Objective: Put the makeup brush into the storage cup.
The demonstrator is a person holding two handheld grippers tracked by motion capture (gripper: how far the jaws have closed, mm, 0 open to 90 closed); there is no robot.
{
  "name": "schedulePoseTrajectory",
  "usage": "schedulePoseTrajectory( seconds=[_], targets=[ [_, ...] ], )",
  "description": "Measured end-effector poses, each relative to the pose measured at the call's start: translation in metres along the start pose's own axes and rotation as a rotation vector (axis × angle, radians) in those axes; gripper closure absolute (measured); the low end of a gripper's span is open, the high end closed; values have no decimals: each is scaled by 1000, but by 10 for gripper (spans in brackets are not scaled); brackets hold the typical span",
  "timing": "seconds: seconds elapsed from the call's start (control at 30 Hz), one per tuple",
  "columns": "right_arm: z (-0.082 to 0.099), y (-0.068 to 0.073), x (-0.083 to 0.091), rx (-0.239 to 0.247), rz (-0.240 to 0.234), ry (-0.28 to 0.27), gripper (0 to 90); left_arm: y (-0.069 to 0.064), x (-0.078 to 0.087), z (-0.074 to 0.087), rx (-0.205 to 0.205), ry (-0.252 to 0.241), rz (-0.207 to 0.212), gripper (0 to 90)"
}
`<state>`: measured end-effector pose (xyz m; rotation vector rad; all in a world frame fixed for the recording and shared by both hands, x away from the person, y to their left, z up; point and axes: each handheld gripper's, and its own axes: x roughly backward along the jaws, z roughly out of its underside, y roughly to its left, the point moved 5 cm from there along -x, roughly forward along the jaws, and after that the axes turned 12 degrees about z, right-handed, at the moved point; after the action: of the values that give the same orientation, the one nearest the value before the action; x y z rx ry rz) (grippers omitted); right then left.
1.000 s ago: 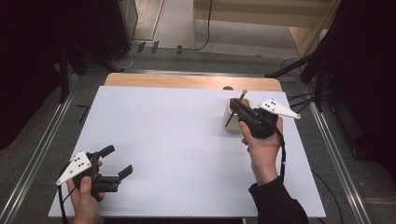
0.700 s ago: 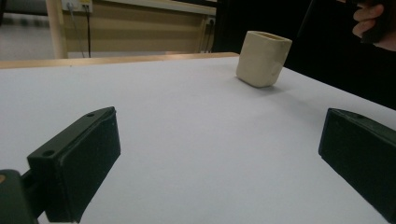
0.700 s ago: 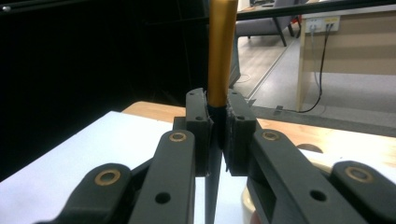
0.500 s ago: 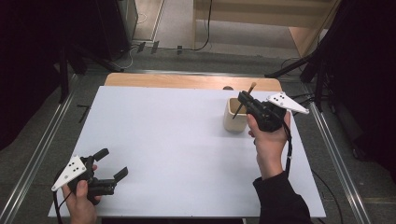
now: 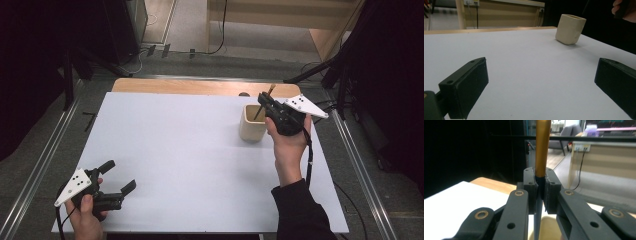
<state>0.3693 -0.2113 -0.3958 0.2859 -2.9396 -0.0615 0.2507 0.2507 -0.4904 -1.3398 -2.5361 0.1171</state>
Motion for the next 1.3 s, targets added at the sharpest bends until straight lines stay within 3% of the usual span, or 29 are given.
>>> schedulePoseTrajectory(
  seconds=[0.13,0.3,1.3],
  targets=[
    [3,-6,-4,21,23,-31,840,0,0,0,-3,5,1,0],
    [11,-13,-10,19,43,-29,840,0,-1,1,-2,6,3,0],
    [57,-26,-31,27,70,90,839,1,-1,0,0,10,-3,0]
  ],
)
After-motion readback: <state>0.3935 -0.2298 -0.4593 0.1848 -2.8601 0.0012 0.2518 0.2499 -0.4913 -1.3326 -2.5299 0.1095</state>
